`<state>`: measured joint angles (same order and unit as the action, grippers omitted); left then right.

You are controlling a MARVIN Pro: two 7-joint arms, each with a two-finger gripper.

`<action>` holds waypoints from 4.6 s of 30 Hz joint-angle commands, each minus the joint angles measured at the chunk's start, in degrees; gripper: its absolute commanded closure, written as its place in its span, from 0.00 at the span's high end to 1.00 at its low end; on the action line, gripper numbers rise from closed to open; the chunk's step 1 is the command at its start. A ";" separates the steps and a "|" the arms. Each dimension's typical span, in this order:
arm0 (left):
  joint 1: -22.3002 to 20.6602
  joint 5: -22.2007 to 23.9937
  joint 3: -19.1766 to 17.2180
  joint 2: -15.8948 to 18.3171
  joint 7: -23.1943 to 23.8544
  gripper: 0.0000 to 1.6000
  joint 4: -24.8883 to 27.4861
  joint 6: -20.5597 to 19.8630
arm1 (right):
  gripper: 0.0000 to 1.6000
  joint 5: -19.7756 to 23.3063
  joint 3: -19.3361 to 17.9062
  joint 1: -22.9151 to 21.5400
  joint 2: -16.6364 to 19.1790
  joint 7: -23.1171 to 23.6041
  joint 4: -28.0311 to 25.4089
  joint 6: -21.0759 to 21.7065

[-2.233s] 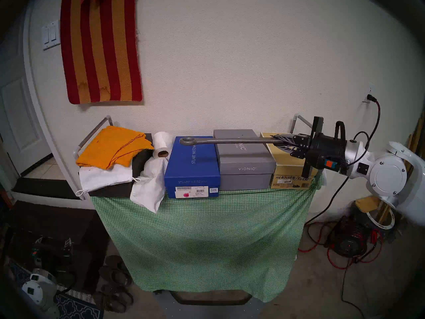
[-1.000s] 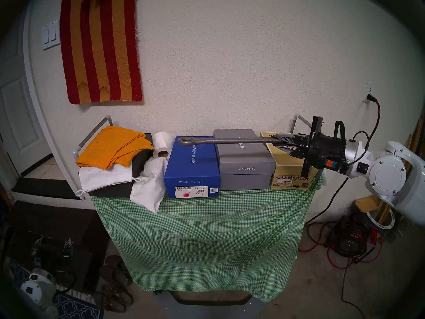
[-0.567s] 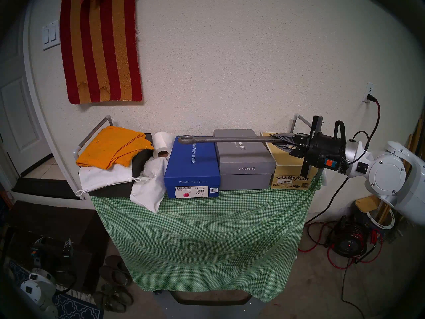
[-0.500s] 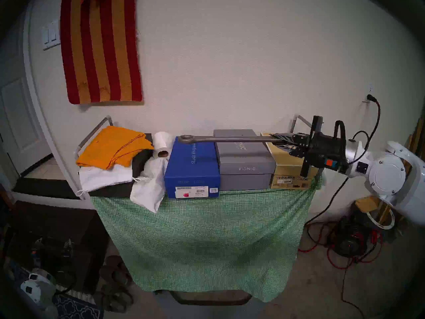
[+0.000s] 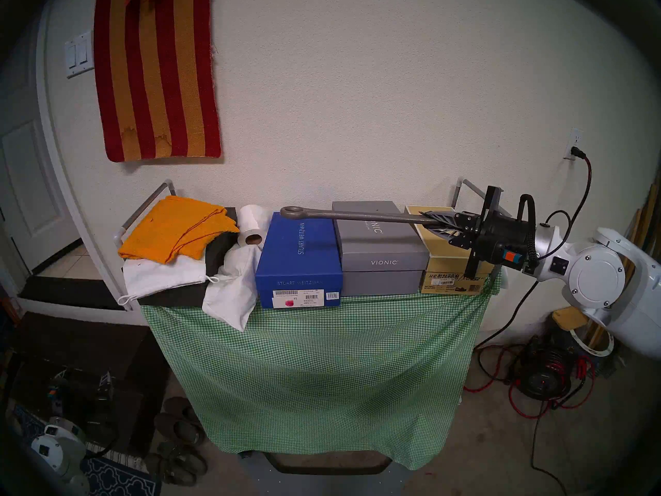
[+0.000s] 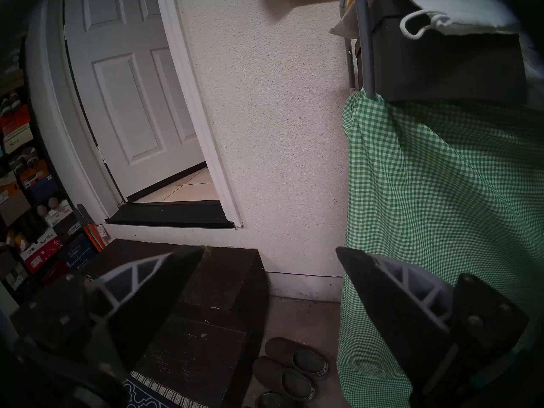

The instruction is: Lift the object off the cloth, cover the shoe rack with the cloth, put the object back

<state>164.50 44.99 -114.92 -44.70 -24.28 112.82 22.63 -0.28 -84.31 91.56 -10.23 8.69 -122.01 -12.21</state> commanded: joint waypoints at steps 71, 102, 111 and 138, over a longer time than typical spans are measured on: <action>0.50 0.16 -2.51 -3.38 4.35 1.00 0.92 -2.78 | 0.00 -1.39 16.50 -36.28 -39.48 8.21 20.69 0.70; 0.50 0.29 -3.70 -4.83 6.26 1.00 1.46 -3.97 | 0.00 -6.77 20.51 -54.47 -44.66 36.01 30.52 12.91; 0.50 0.58 -4.35 -5.46 7.08 1.00 1.86 -4.31 | 0.00 -7.16 24.46 -61.17 -43.20 47.11 35.54 16.27; 0.50 2.63 -7.36 -7.83 11.86 1.00 3.27 -6.68 | 0.00 -2.70 35.93 -73.31 -45.88 67.96 51.42 9.45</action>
<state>164.50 47.42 -121.42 -51.70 -13.38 115.65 16.39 -2.66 -48.49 21.80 -50.98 78.12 -76.66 3.30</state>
